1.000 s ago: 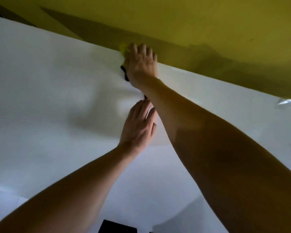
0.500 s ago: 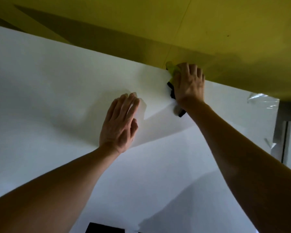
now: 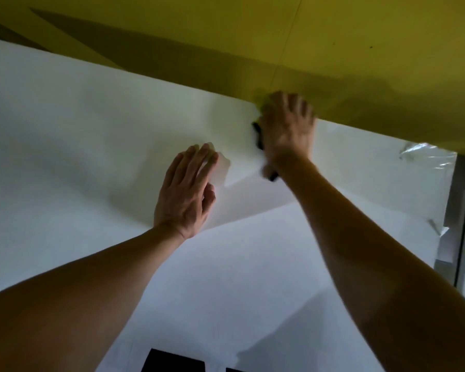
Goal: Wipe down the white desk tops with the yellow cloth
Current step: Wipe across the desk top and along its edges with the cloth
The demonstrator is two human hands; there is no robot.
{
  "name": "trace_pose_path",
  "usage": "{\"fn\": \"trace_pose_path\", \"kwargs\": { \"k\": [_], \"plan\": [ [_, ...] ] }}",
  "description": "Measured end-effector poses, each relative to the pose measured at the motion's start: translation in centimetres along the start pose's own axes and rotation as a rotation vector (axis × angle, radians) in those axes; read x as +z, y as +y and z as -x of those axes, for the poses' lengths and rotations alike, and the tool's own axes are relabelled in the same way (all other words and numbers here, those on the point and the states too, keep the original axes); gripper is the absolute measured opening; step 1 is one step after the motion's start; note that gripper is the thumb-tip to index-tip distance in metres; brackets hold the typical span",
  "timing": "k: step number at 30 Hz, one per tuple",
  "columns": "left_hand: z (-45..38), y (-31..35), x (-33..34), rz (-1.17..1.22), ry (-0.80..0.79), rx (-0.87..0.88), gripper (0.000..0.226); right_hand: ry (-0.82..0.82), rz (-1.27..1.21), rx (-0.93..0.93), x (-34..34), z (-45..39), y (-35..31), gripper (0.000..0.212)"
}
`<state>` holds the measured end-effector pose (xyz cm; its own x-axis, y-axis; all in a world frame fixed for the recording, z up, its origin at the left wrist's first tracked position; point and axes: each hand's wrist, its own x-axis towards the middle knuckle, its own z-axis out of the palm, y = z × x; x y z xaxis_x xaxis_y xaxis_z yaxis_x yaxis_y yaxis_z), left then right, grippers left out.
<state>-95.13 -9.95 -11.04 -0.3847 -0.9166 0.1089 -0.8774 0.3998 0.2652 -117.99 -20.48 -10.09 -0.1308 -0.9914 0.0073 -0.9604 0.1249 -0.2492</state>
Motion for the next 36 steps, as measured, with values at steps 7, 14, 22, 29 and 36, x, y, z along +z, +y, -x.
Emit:
{"fn": "trace_pose_path", "kwargs": {
  "k": [7,14,22,29,36],
  "plan": [
    [-0.3,0.0,-0.1,0.001,0.02,-0.001,0.059,0.137,-0.022,0.312,-2.6,2.0,8.4,0.042],
    [-0.2,0.2,-0.1,-0.004,0.013,0.004,0.06,0.013,-0.05,0.069,0.6,-1.0,-6.5,0.044],
    [0.0,0.3,0.1,0.001,0.024,0.003,0.057,0.13,-0.071,0.043,0.3,0.1,0.1,0.054],
    [0.0,0.8,-0.1,0.001,0.059,-0.006,0.055,0.143,-0.037,0.225,-4.2,3.0,13.9,0.054],
    [0.1,0.7,-0.1,-0.006,0.032,0.004,0.056,0.078,-0.057,0.236,-2.5,1.6,4.5,0.072]
  ]
}}
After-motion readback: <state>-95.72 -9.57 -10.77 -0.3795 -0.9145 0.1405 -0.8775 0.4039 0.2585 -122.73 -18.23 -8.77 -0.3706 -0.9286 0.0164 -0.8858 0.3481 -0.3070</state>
